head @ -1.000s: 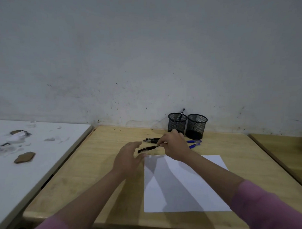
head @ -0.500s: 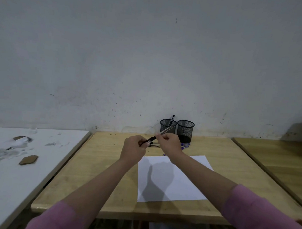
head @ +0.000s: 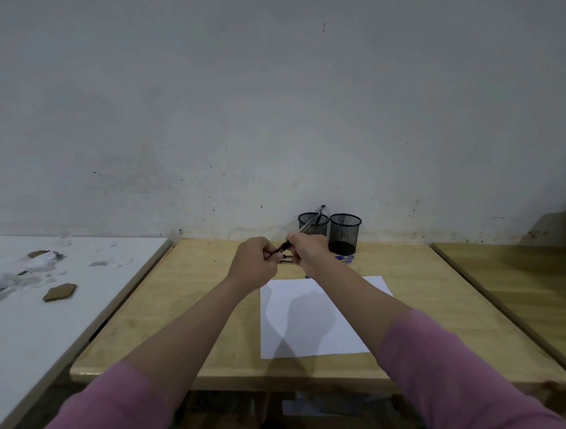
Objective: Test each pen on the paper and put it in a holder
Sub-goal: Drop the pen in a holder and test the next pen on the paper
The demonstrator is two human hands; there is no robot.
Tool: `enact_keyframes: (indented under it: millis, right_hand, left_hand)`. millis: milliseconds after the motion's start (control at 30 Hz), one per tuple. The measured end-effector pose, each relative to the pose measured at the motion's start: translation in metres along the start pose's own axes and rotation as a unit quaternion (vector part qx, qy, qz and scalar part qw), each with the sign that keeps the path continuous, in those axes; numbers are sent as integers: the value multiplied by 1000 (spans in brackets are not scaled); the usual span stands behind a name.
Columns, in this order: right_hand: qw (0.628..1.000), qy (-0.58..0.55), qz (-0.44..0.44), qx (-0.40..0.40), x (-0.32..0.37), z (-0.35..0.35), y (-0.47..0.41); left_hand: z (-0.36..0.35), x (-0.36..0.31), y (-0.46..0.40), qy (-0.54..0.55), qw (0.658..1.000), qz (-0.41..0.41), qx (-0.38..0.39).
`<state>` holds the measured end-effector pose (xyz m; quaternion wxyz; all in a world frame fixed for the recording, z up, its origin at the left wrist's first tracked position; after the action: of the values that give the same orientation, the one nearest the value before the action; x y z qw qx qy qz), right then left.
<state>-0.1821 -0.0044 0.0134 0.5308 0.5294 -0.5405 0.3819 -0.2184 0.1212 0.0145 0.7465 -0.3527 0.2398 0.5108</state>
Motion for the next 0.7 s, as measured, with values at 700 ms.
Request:
enact_keyframes:
  millis: [700]
  right_hand:
    - [996,30,46,-68,-19,65,-3]
  left_hand:
    - [3,112,16,-217,973,78,15]
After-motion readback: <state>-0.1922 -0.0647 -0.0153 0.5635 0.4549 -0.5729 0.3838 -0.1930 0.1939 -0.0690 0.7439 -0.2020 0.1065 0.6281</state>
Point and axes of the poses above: each hand's wrist, its own y-axis away from the middle knuckle, its own z-axis out of the back of the hand, x = y × z, the point moved 1 cm from there along -y, towards the middle knuckle, and after that the axes turned 8 degrees about x, right-handed, at the moved point
